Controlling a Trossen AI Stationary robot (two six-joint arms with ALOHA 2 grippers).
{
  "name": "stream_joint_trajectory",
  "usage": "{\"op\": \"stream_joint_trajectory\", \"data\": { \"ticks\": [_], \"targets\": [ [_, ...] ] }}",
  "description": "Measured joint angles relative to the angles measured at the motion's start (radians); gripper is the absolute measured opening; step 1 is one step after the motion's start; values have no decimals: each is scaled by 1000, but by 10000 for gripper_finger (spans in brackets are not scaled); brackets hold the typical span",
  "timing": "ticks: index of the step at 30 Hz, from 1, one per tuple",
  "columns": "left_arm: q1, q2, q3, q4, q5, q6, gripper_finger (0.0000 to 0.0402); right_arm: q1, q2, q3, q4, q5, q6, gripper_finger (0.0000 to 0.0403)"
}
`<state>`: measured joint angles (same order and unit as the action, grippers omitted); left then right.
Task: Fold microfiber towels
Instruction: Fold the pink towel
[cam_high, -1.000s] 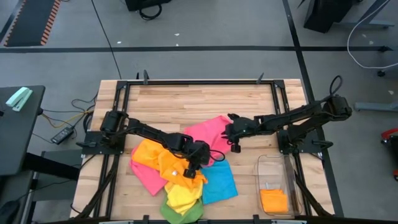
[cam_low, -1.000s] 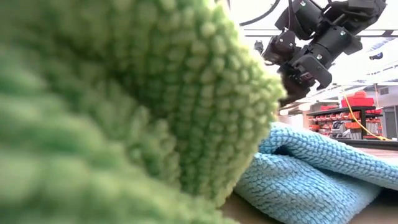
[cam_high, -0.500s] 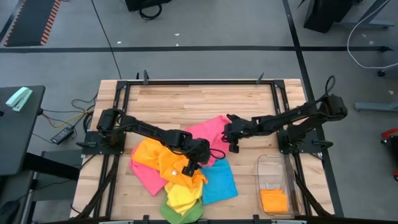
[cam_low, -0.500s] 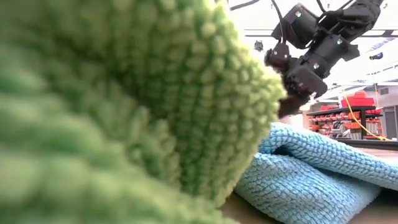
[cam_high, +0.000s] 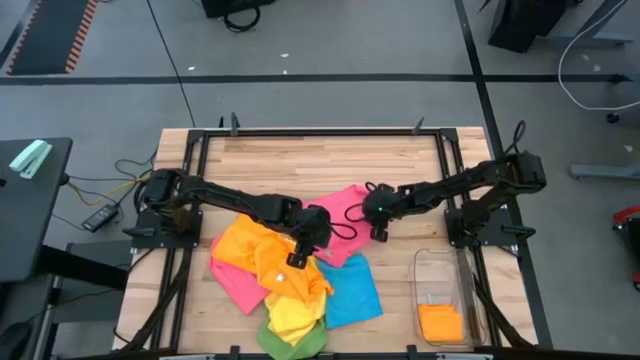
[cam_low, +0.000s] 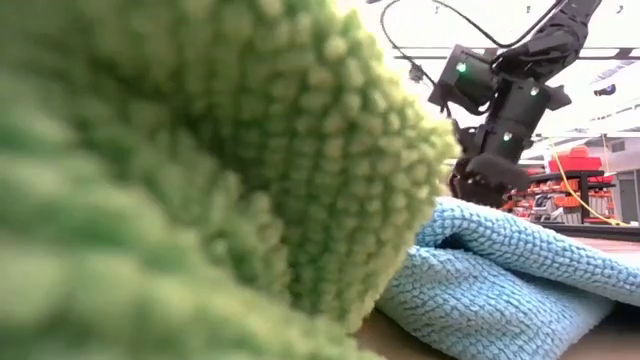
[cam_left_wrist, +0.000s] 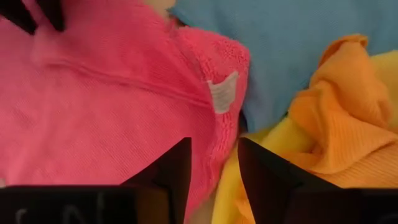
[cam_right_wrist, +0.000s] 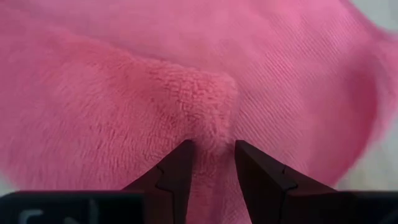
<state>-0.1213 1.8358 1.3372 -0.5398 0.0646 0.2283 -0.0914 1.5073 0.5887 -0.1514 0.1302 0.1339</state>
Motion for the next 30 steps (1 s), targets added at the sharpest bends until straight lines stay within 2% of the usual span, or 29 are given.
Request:
{"op": "stream_joint_trajectory", "data": {
  "ticks": [4, 10, 12, 17, 24, 28, 30],
  "targets": [
    [4, -11, 0, -5, -1, 10, 129, -57, 9, 4, -8, 119, 19, 130],
    [7, 1, 0, 22, -1, 15, 126, -130, 10, 41, -48, 389, 38, 130],
    [7, 9, -1, 45, 0, 13, 129, -149, 10, 64, -113, 415, 48, 130],
    [11, 10, 0, 48, -2, 25, 127, -125, 10, 114, -143, 406, -23, 130],
    [53, 31, -37, 151, -69, -11, 113, -55, 14, 123, -16, 198, -75, 130],
    [85, 53, -73, 184, -72, -34, 110, -36, 14, 123, -14, 116, -83, 130],
    [98, 73, -78, 187, -72, -34, 111, -30, 14, 123, -14, 118, -94, 130]
  ]
}}
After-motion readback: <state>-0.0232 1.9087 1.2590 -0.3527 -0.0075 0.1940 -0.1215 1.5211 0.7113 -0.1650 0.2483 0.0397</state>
